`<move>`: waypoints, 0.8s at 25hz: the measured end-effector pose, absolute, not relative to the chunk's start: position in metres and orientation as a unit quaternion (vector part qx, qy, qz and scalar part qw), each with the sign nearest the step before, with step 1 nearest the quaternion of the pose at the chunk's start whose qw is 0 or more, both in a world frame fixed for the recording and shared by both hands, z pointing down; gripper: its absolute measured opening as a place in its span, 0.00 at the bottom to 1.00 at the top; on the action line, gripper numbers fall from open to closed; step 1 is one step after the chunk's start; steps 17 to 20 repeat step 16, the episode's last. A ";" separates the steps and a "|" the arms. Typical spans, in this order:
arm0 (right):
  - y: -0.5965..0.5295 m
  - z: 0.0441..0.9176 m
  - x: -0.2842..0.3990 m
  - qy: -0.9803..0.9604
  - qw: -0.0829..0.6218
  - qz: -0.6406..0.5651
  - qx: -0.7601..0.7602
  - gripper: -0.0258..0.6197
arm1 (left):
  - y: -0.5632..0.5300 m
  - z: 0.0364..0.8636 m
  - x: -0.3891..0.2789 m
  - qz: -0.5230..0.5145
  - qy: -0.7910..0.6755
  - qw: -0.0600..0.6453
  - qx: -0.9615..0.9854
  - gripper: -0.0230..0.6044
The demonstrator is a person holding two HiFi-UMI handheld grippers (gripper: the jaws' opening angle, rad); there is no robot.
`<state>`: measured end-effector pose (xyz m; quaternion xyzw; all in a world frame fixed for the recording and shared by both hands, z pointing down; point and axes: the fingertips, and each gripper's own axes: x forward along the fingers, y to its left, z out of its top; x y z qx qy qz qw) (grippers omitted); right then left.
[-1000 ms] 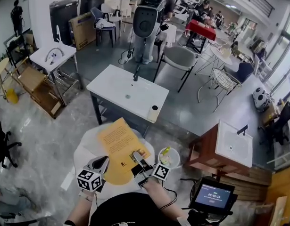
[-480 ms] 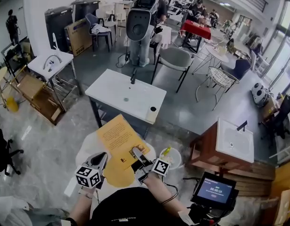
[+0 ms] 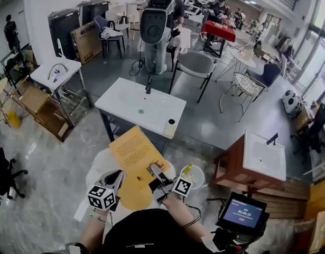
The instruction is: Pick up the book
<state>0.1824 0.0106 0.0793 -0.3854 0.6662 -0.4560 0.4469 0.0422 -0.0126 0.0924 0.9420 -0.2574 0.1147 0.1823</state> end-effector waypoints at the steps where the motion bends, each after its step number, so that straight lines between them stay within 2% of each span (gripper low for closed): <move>1: 0.011 0.080 0.184 0.665 0.447 -0.456 -0.387 0.29 | -0.012 0.093 0.043 0.116 -0.258 0.183 0.942 0.07; 20: 0.014 0.093 0.189 0.651 0.445 -0.469 -0.397 0.29 | -0.012 0.107 0.041 0.123 -0.266 0.196 0.936 0.07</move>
